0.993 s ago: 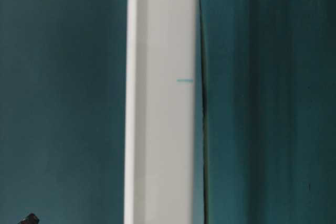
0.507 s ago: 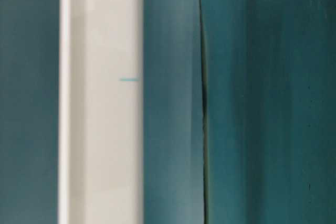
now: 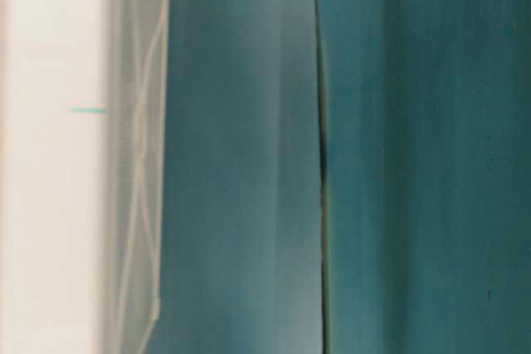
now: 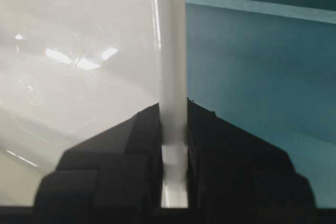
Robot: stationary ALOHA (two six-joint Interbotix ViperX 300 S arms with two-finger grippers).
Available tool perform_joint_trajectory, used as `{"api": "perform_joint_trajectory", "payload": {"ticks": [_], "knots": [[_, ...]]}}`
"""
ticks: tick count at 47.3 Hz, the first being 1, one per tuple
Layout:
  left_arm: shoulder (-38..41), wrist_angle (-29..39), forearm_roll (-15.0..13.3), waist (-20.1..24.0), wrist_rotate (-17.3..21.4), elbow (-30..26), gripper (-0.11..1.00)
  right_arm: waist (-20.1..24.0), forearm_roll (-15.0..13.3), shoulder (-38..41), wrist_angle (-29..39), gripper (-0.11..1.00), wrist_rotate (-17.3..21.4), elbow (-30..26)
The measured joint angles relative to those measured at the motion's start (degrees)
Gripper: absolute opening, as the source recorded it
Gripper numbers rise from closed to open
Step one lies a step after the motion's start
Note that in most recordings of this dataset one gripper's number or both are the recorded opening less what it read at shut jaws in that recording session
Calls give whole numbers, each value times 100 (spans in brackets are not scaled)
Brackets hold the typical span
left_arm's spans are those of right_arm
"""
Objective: Lift the white case with both hands.
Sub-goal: 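Lift the gripped tray upward with both grippers together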
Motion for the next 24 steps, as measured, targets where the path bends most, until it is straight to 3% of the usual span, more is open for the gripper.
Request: {"api": "perform_joint_trajectory", "payload": {"ticks": [24], "knots": [[-26, 44, -9, -26, -9, -176, 9, -26, -141, -18, 79, 10, 0, -264]]}}
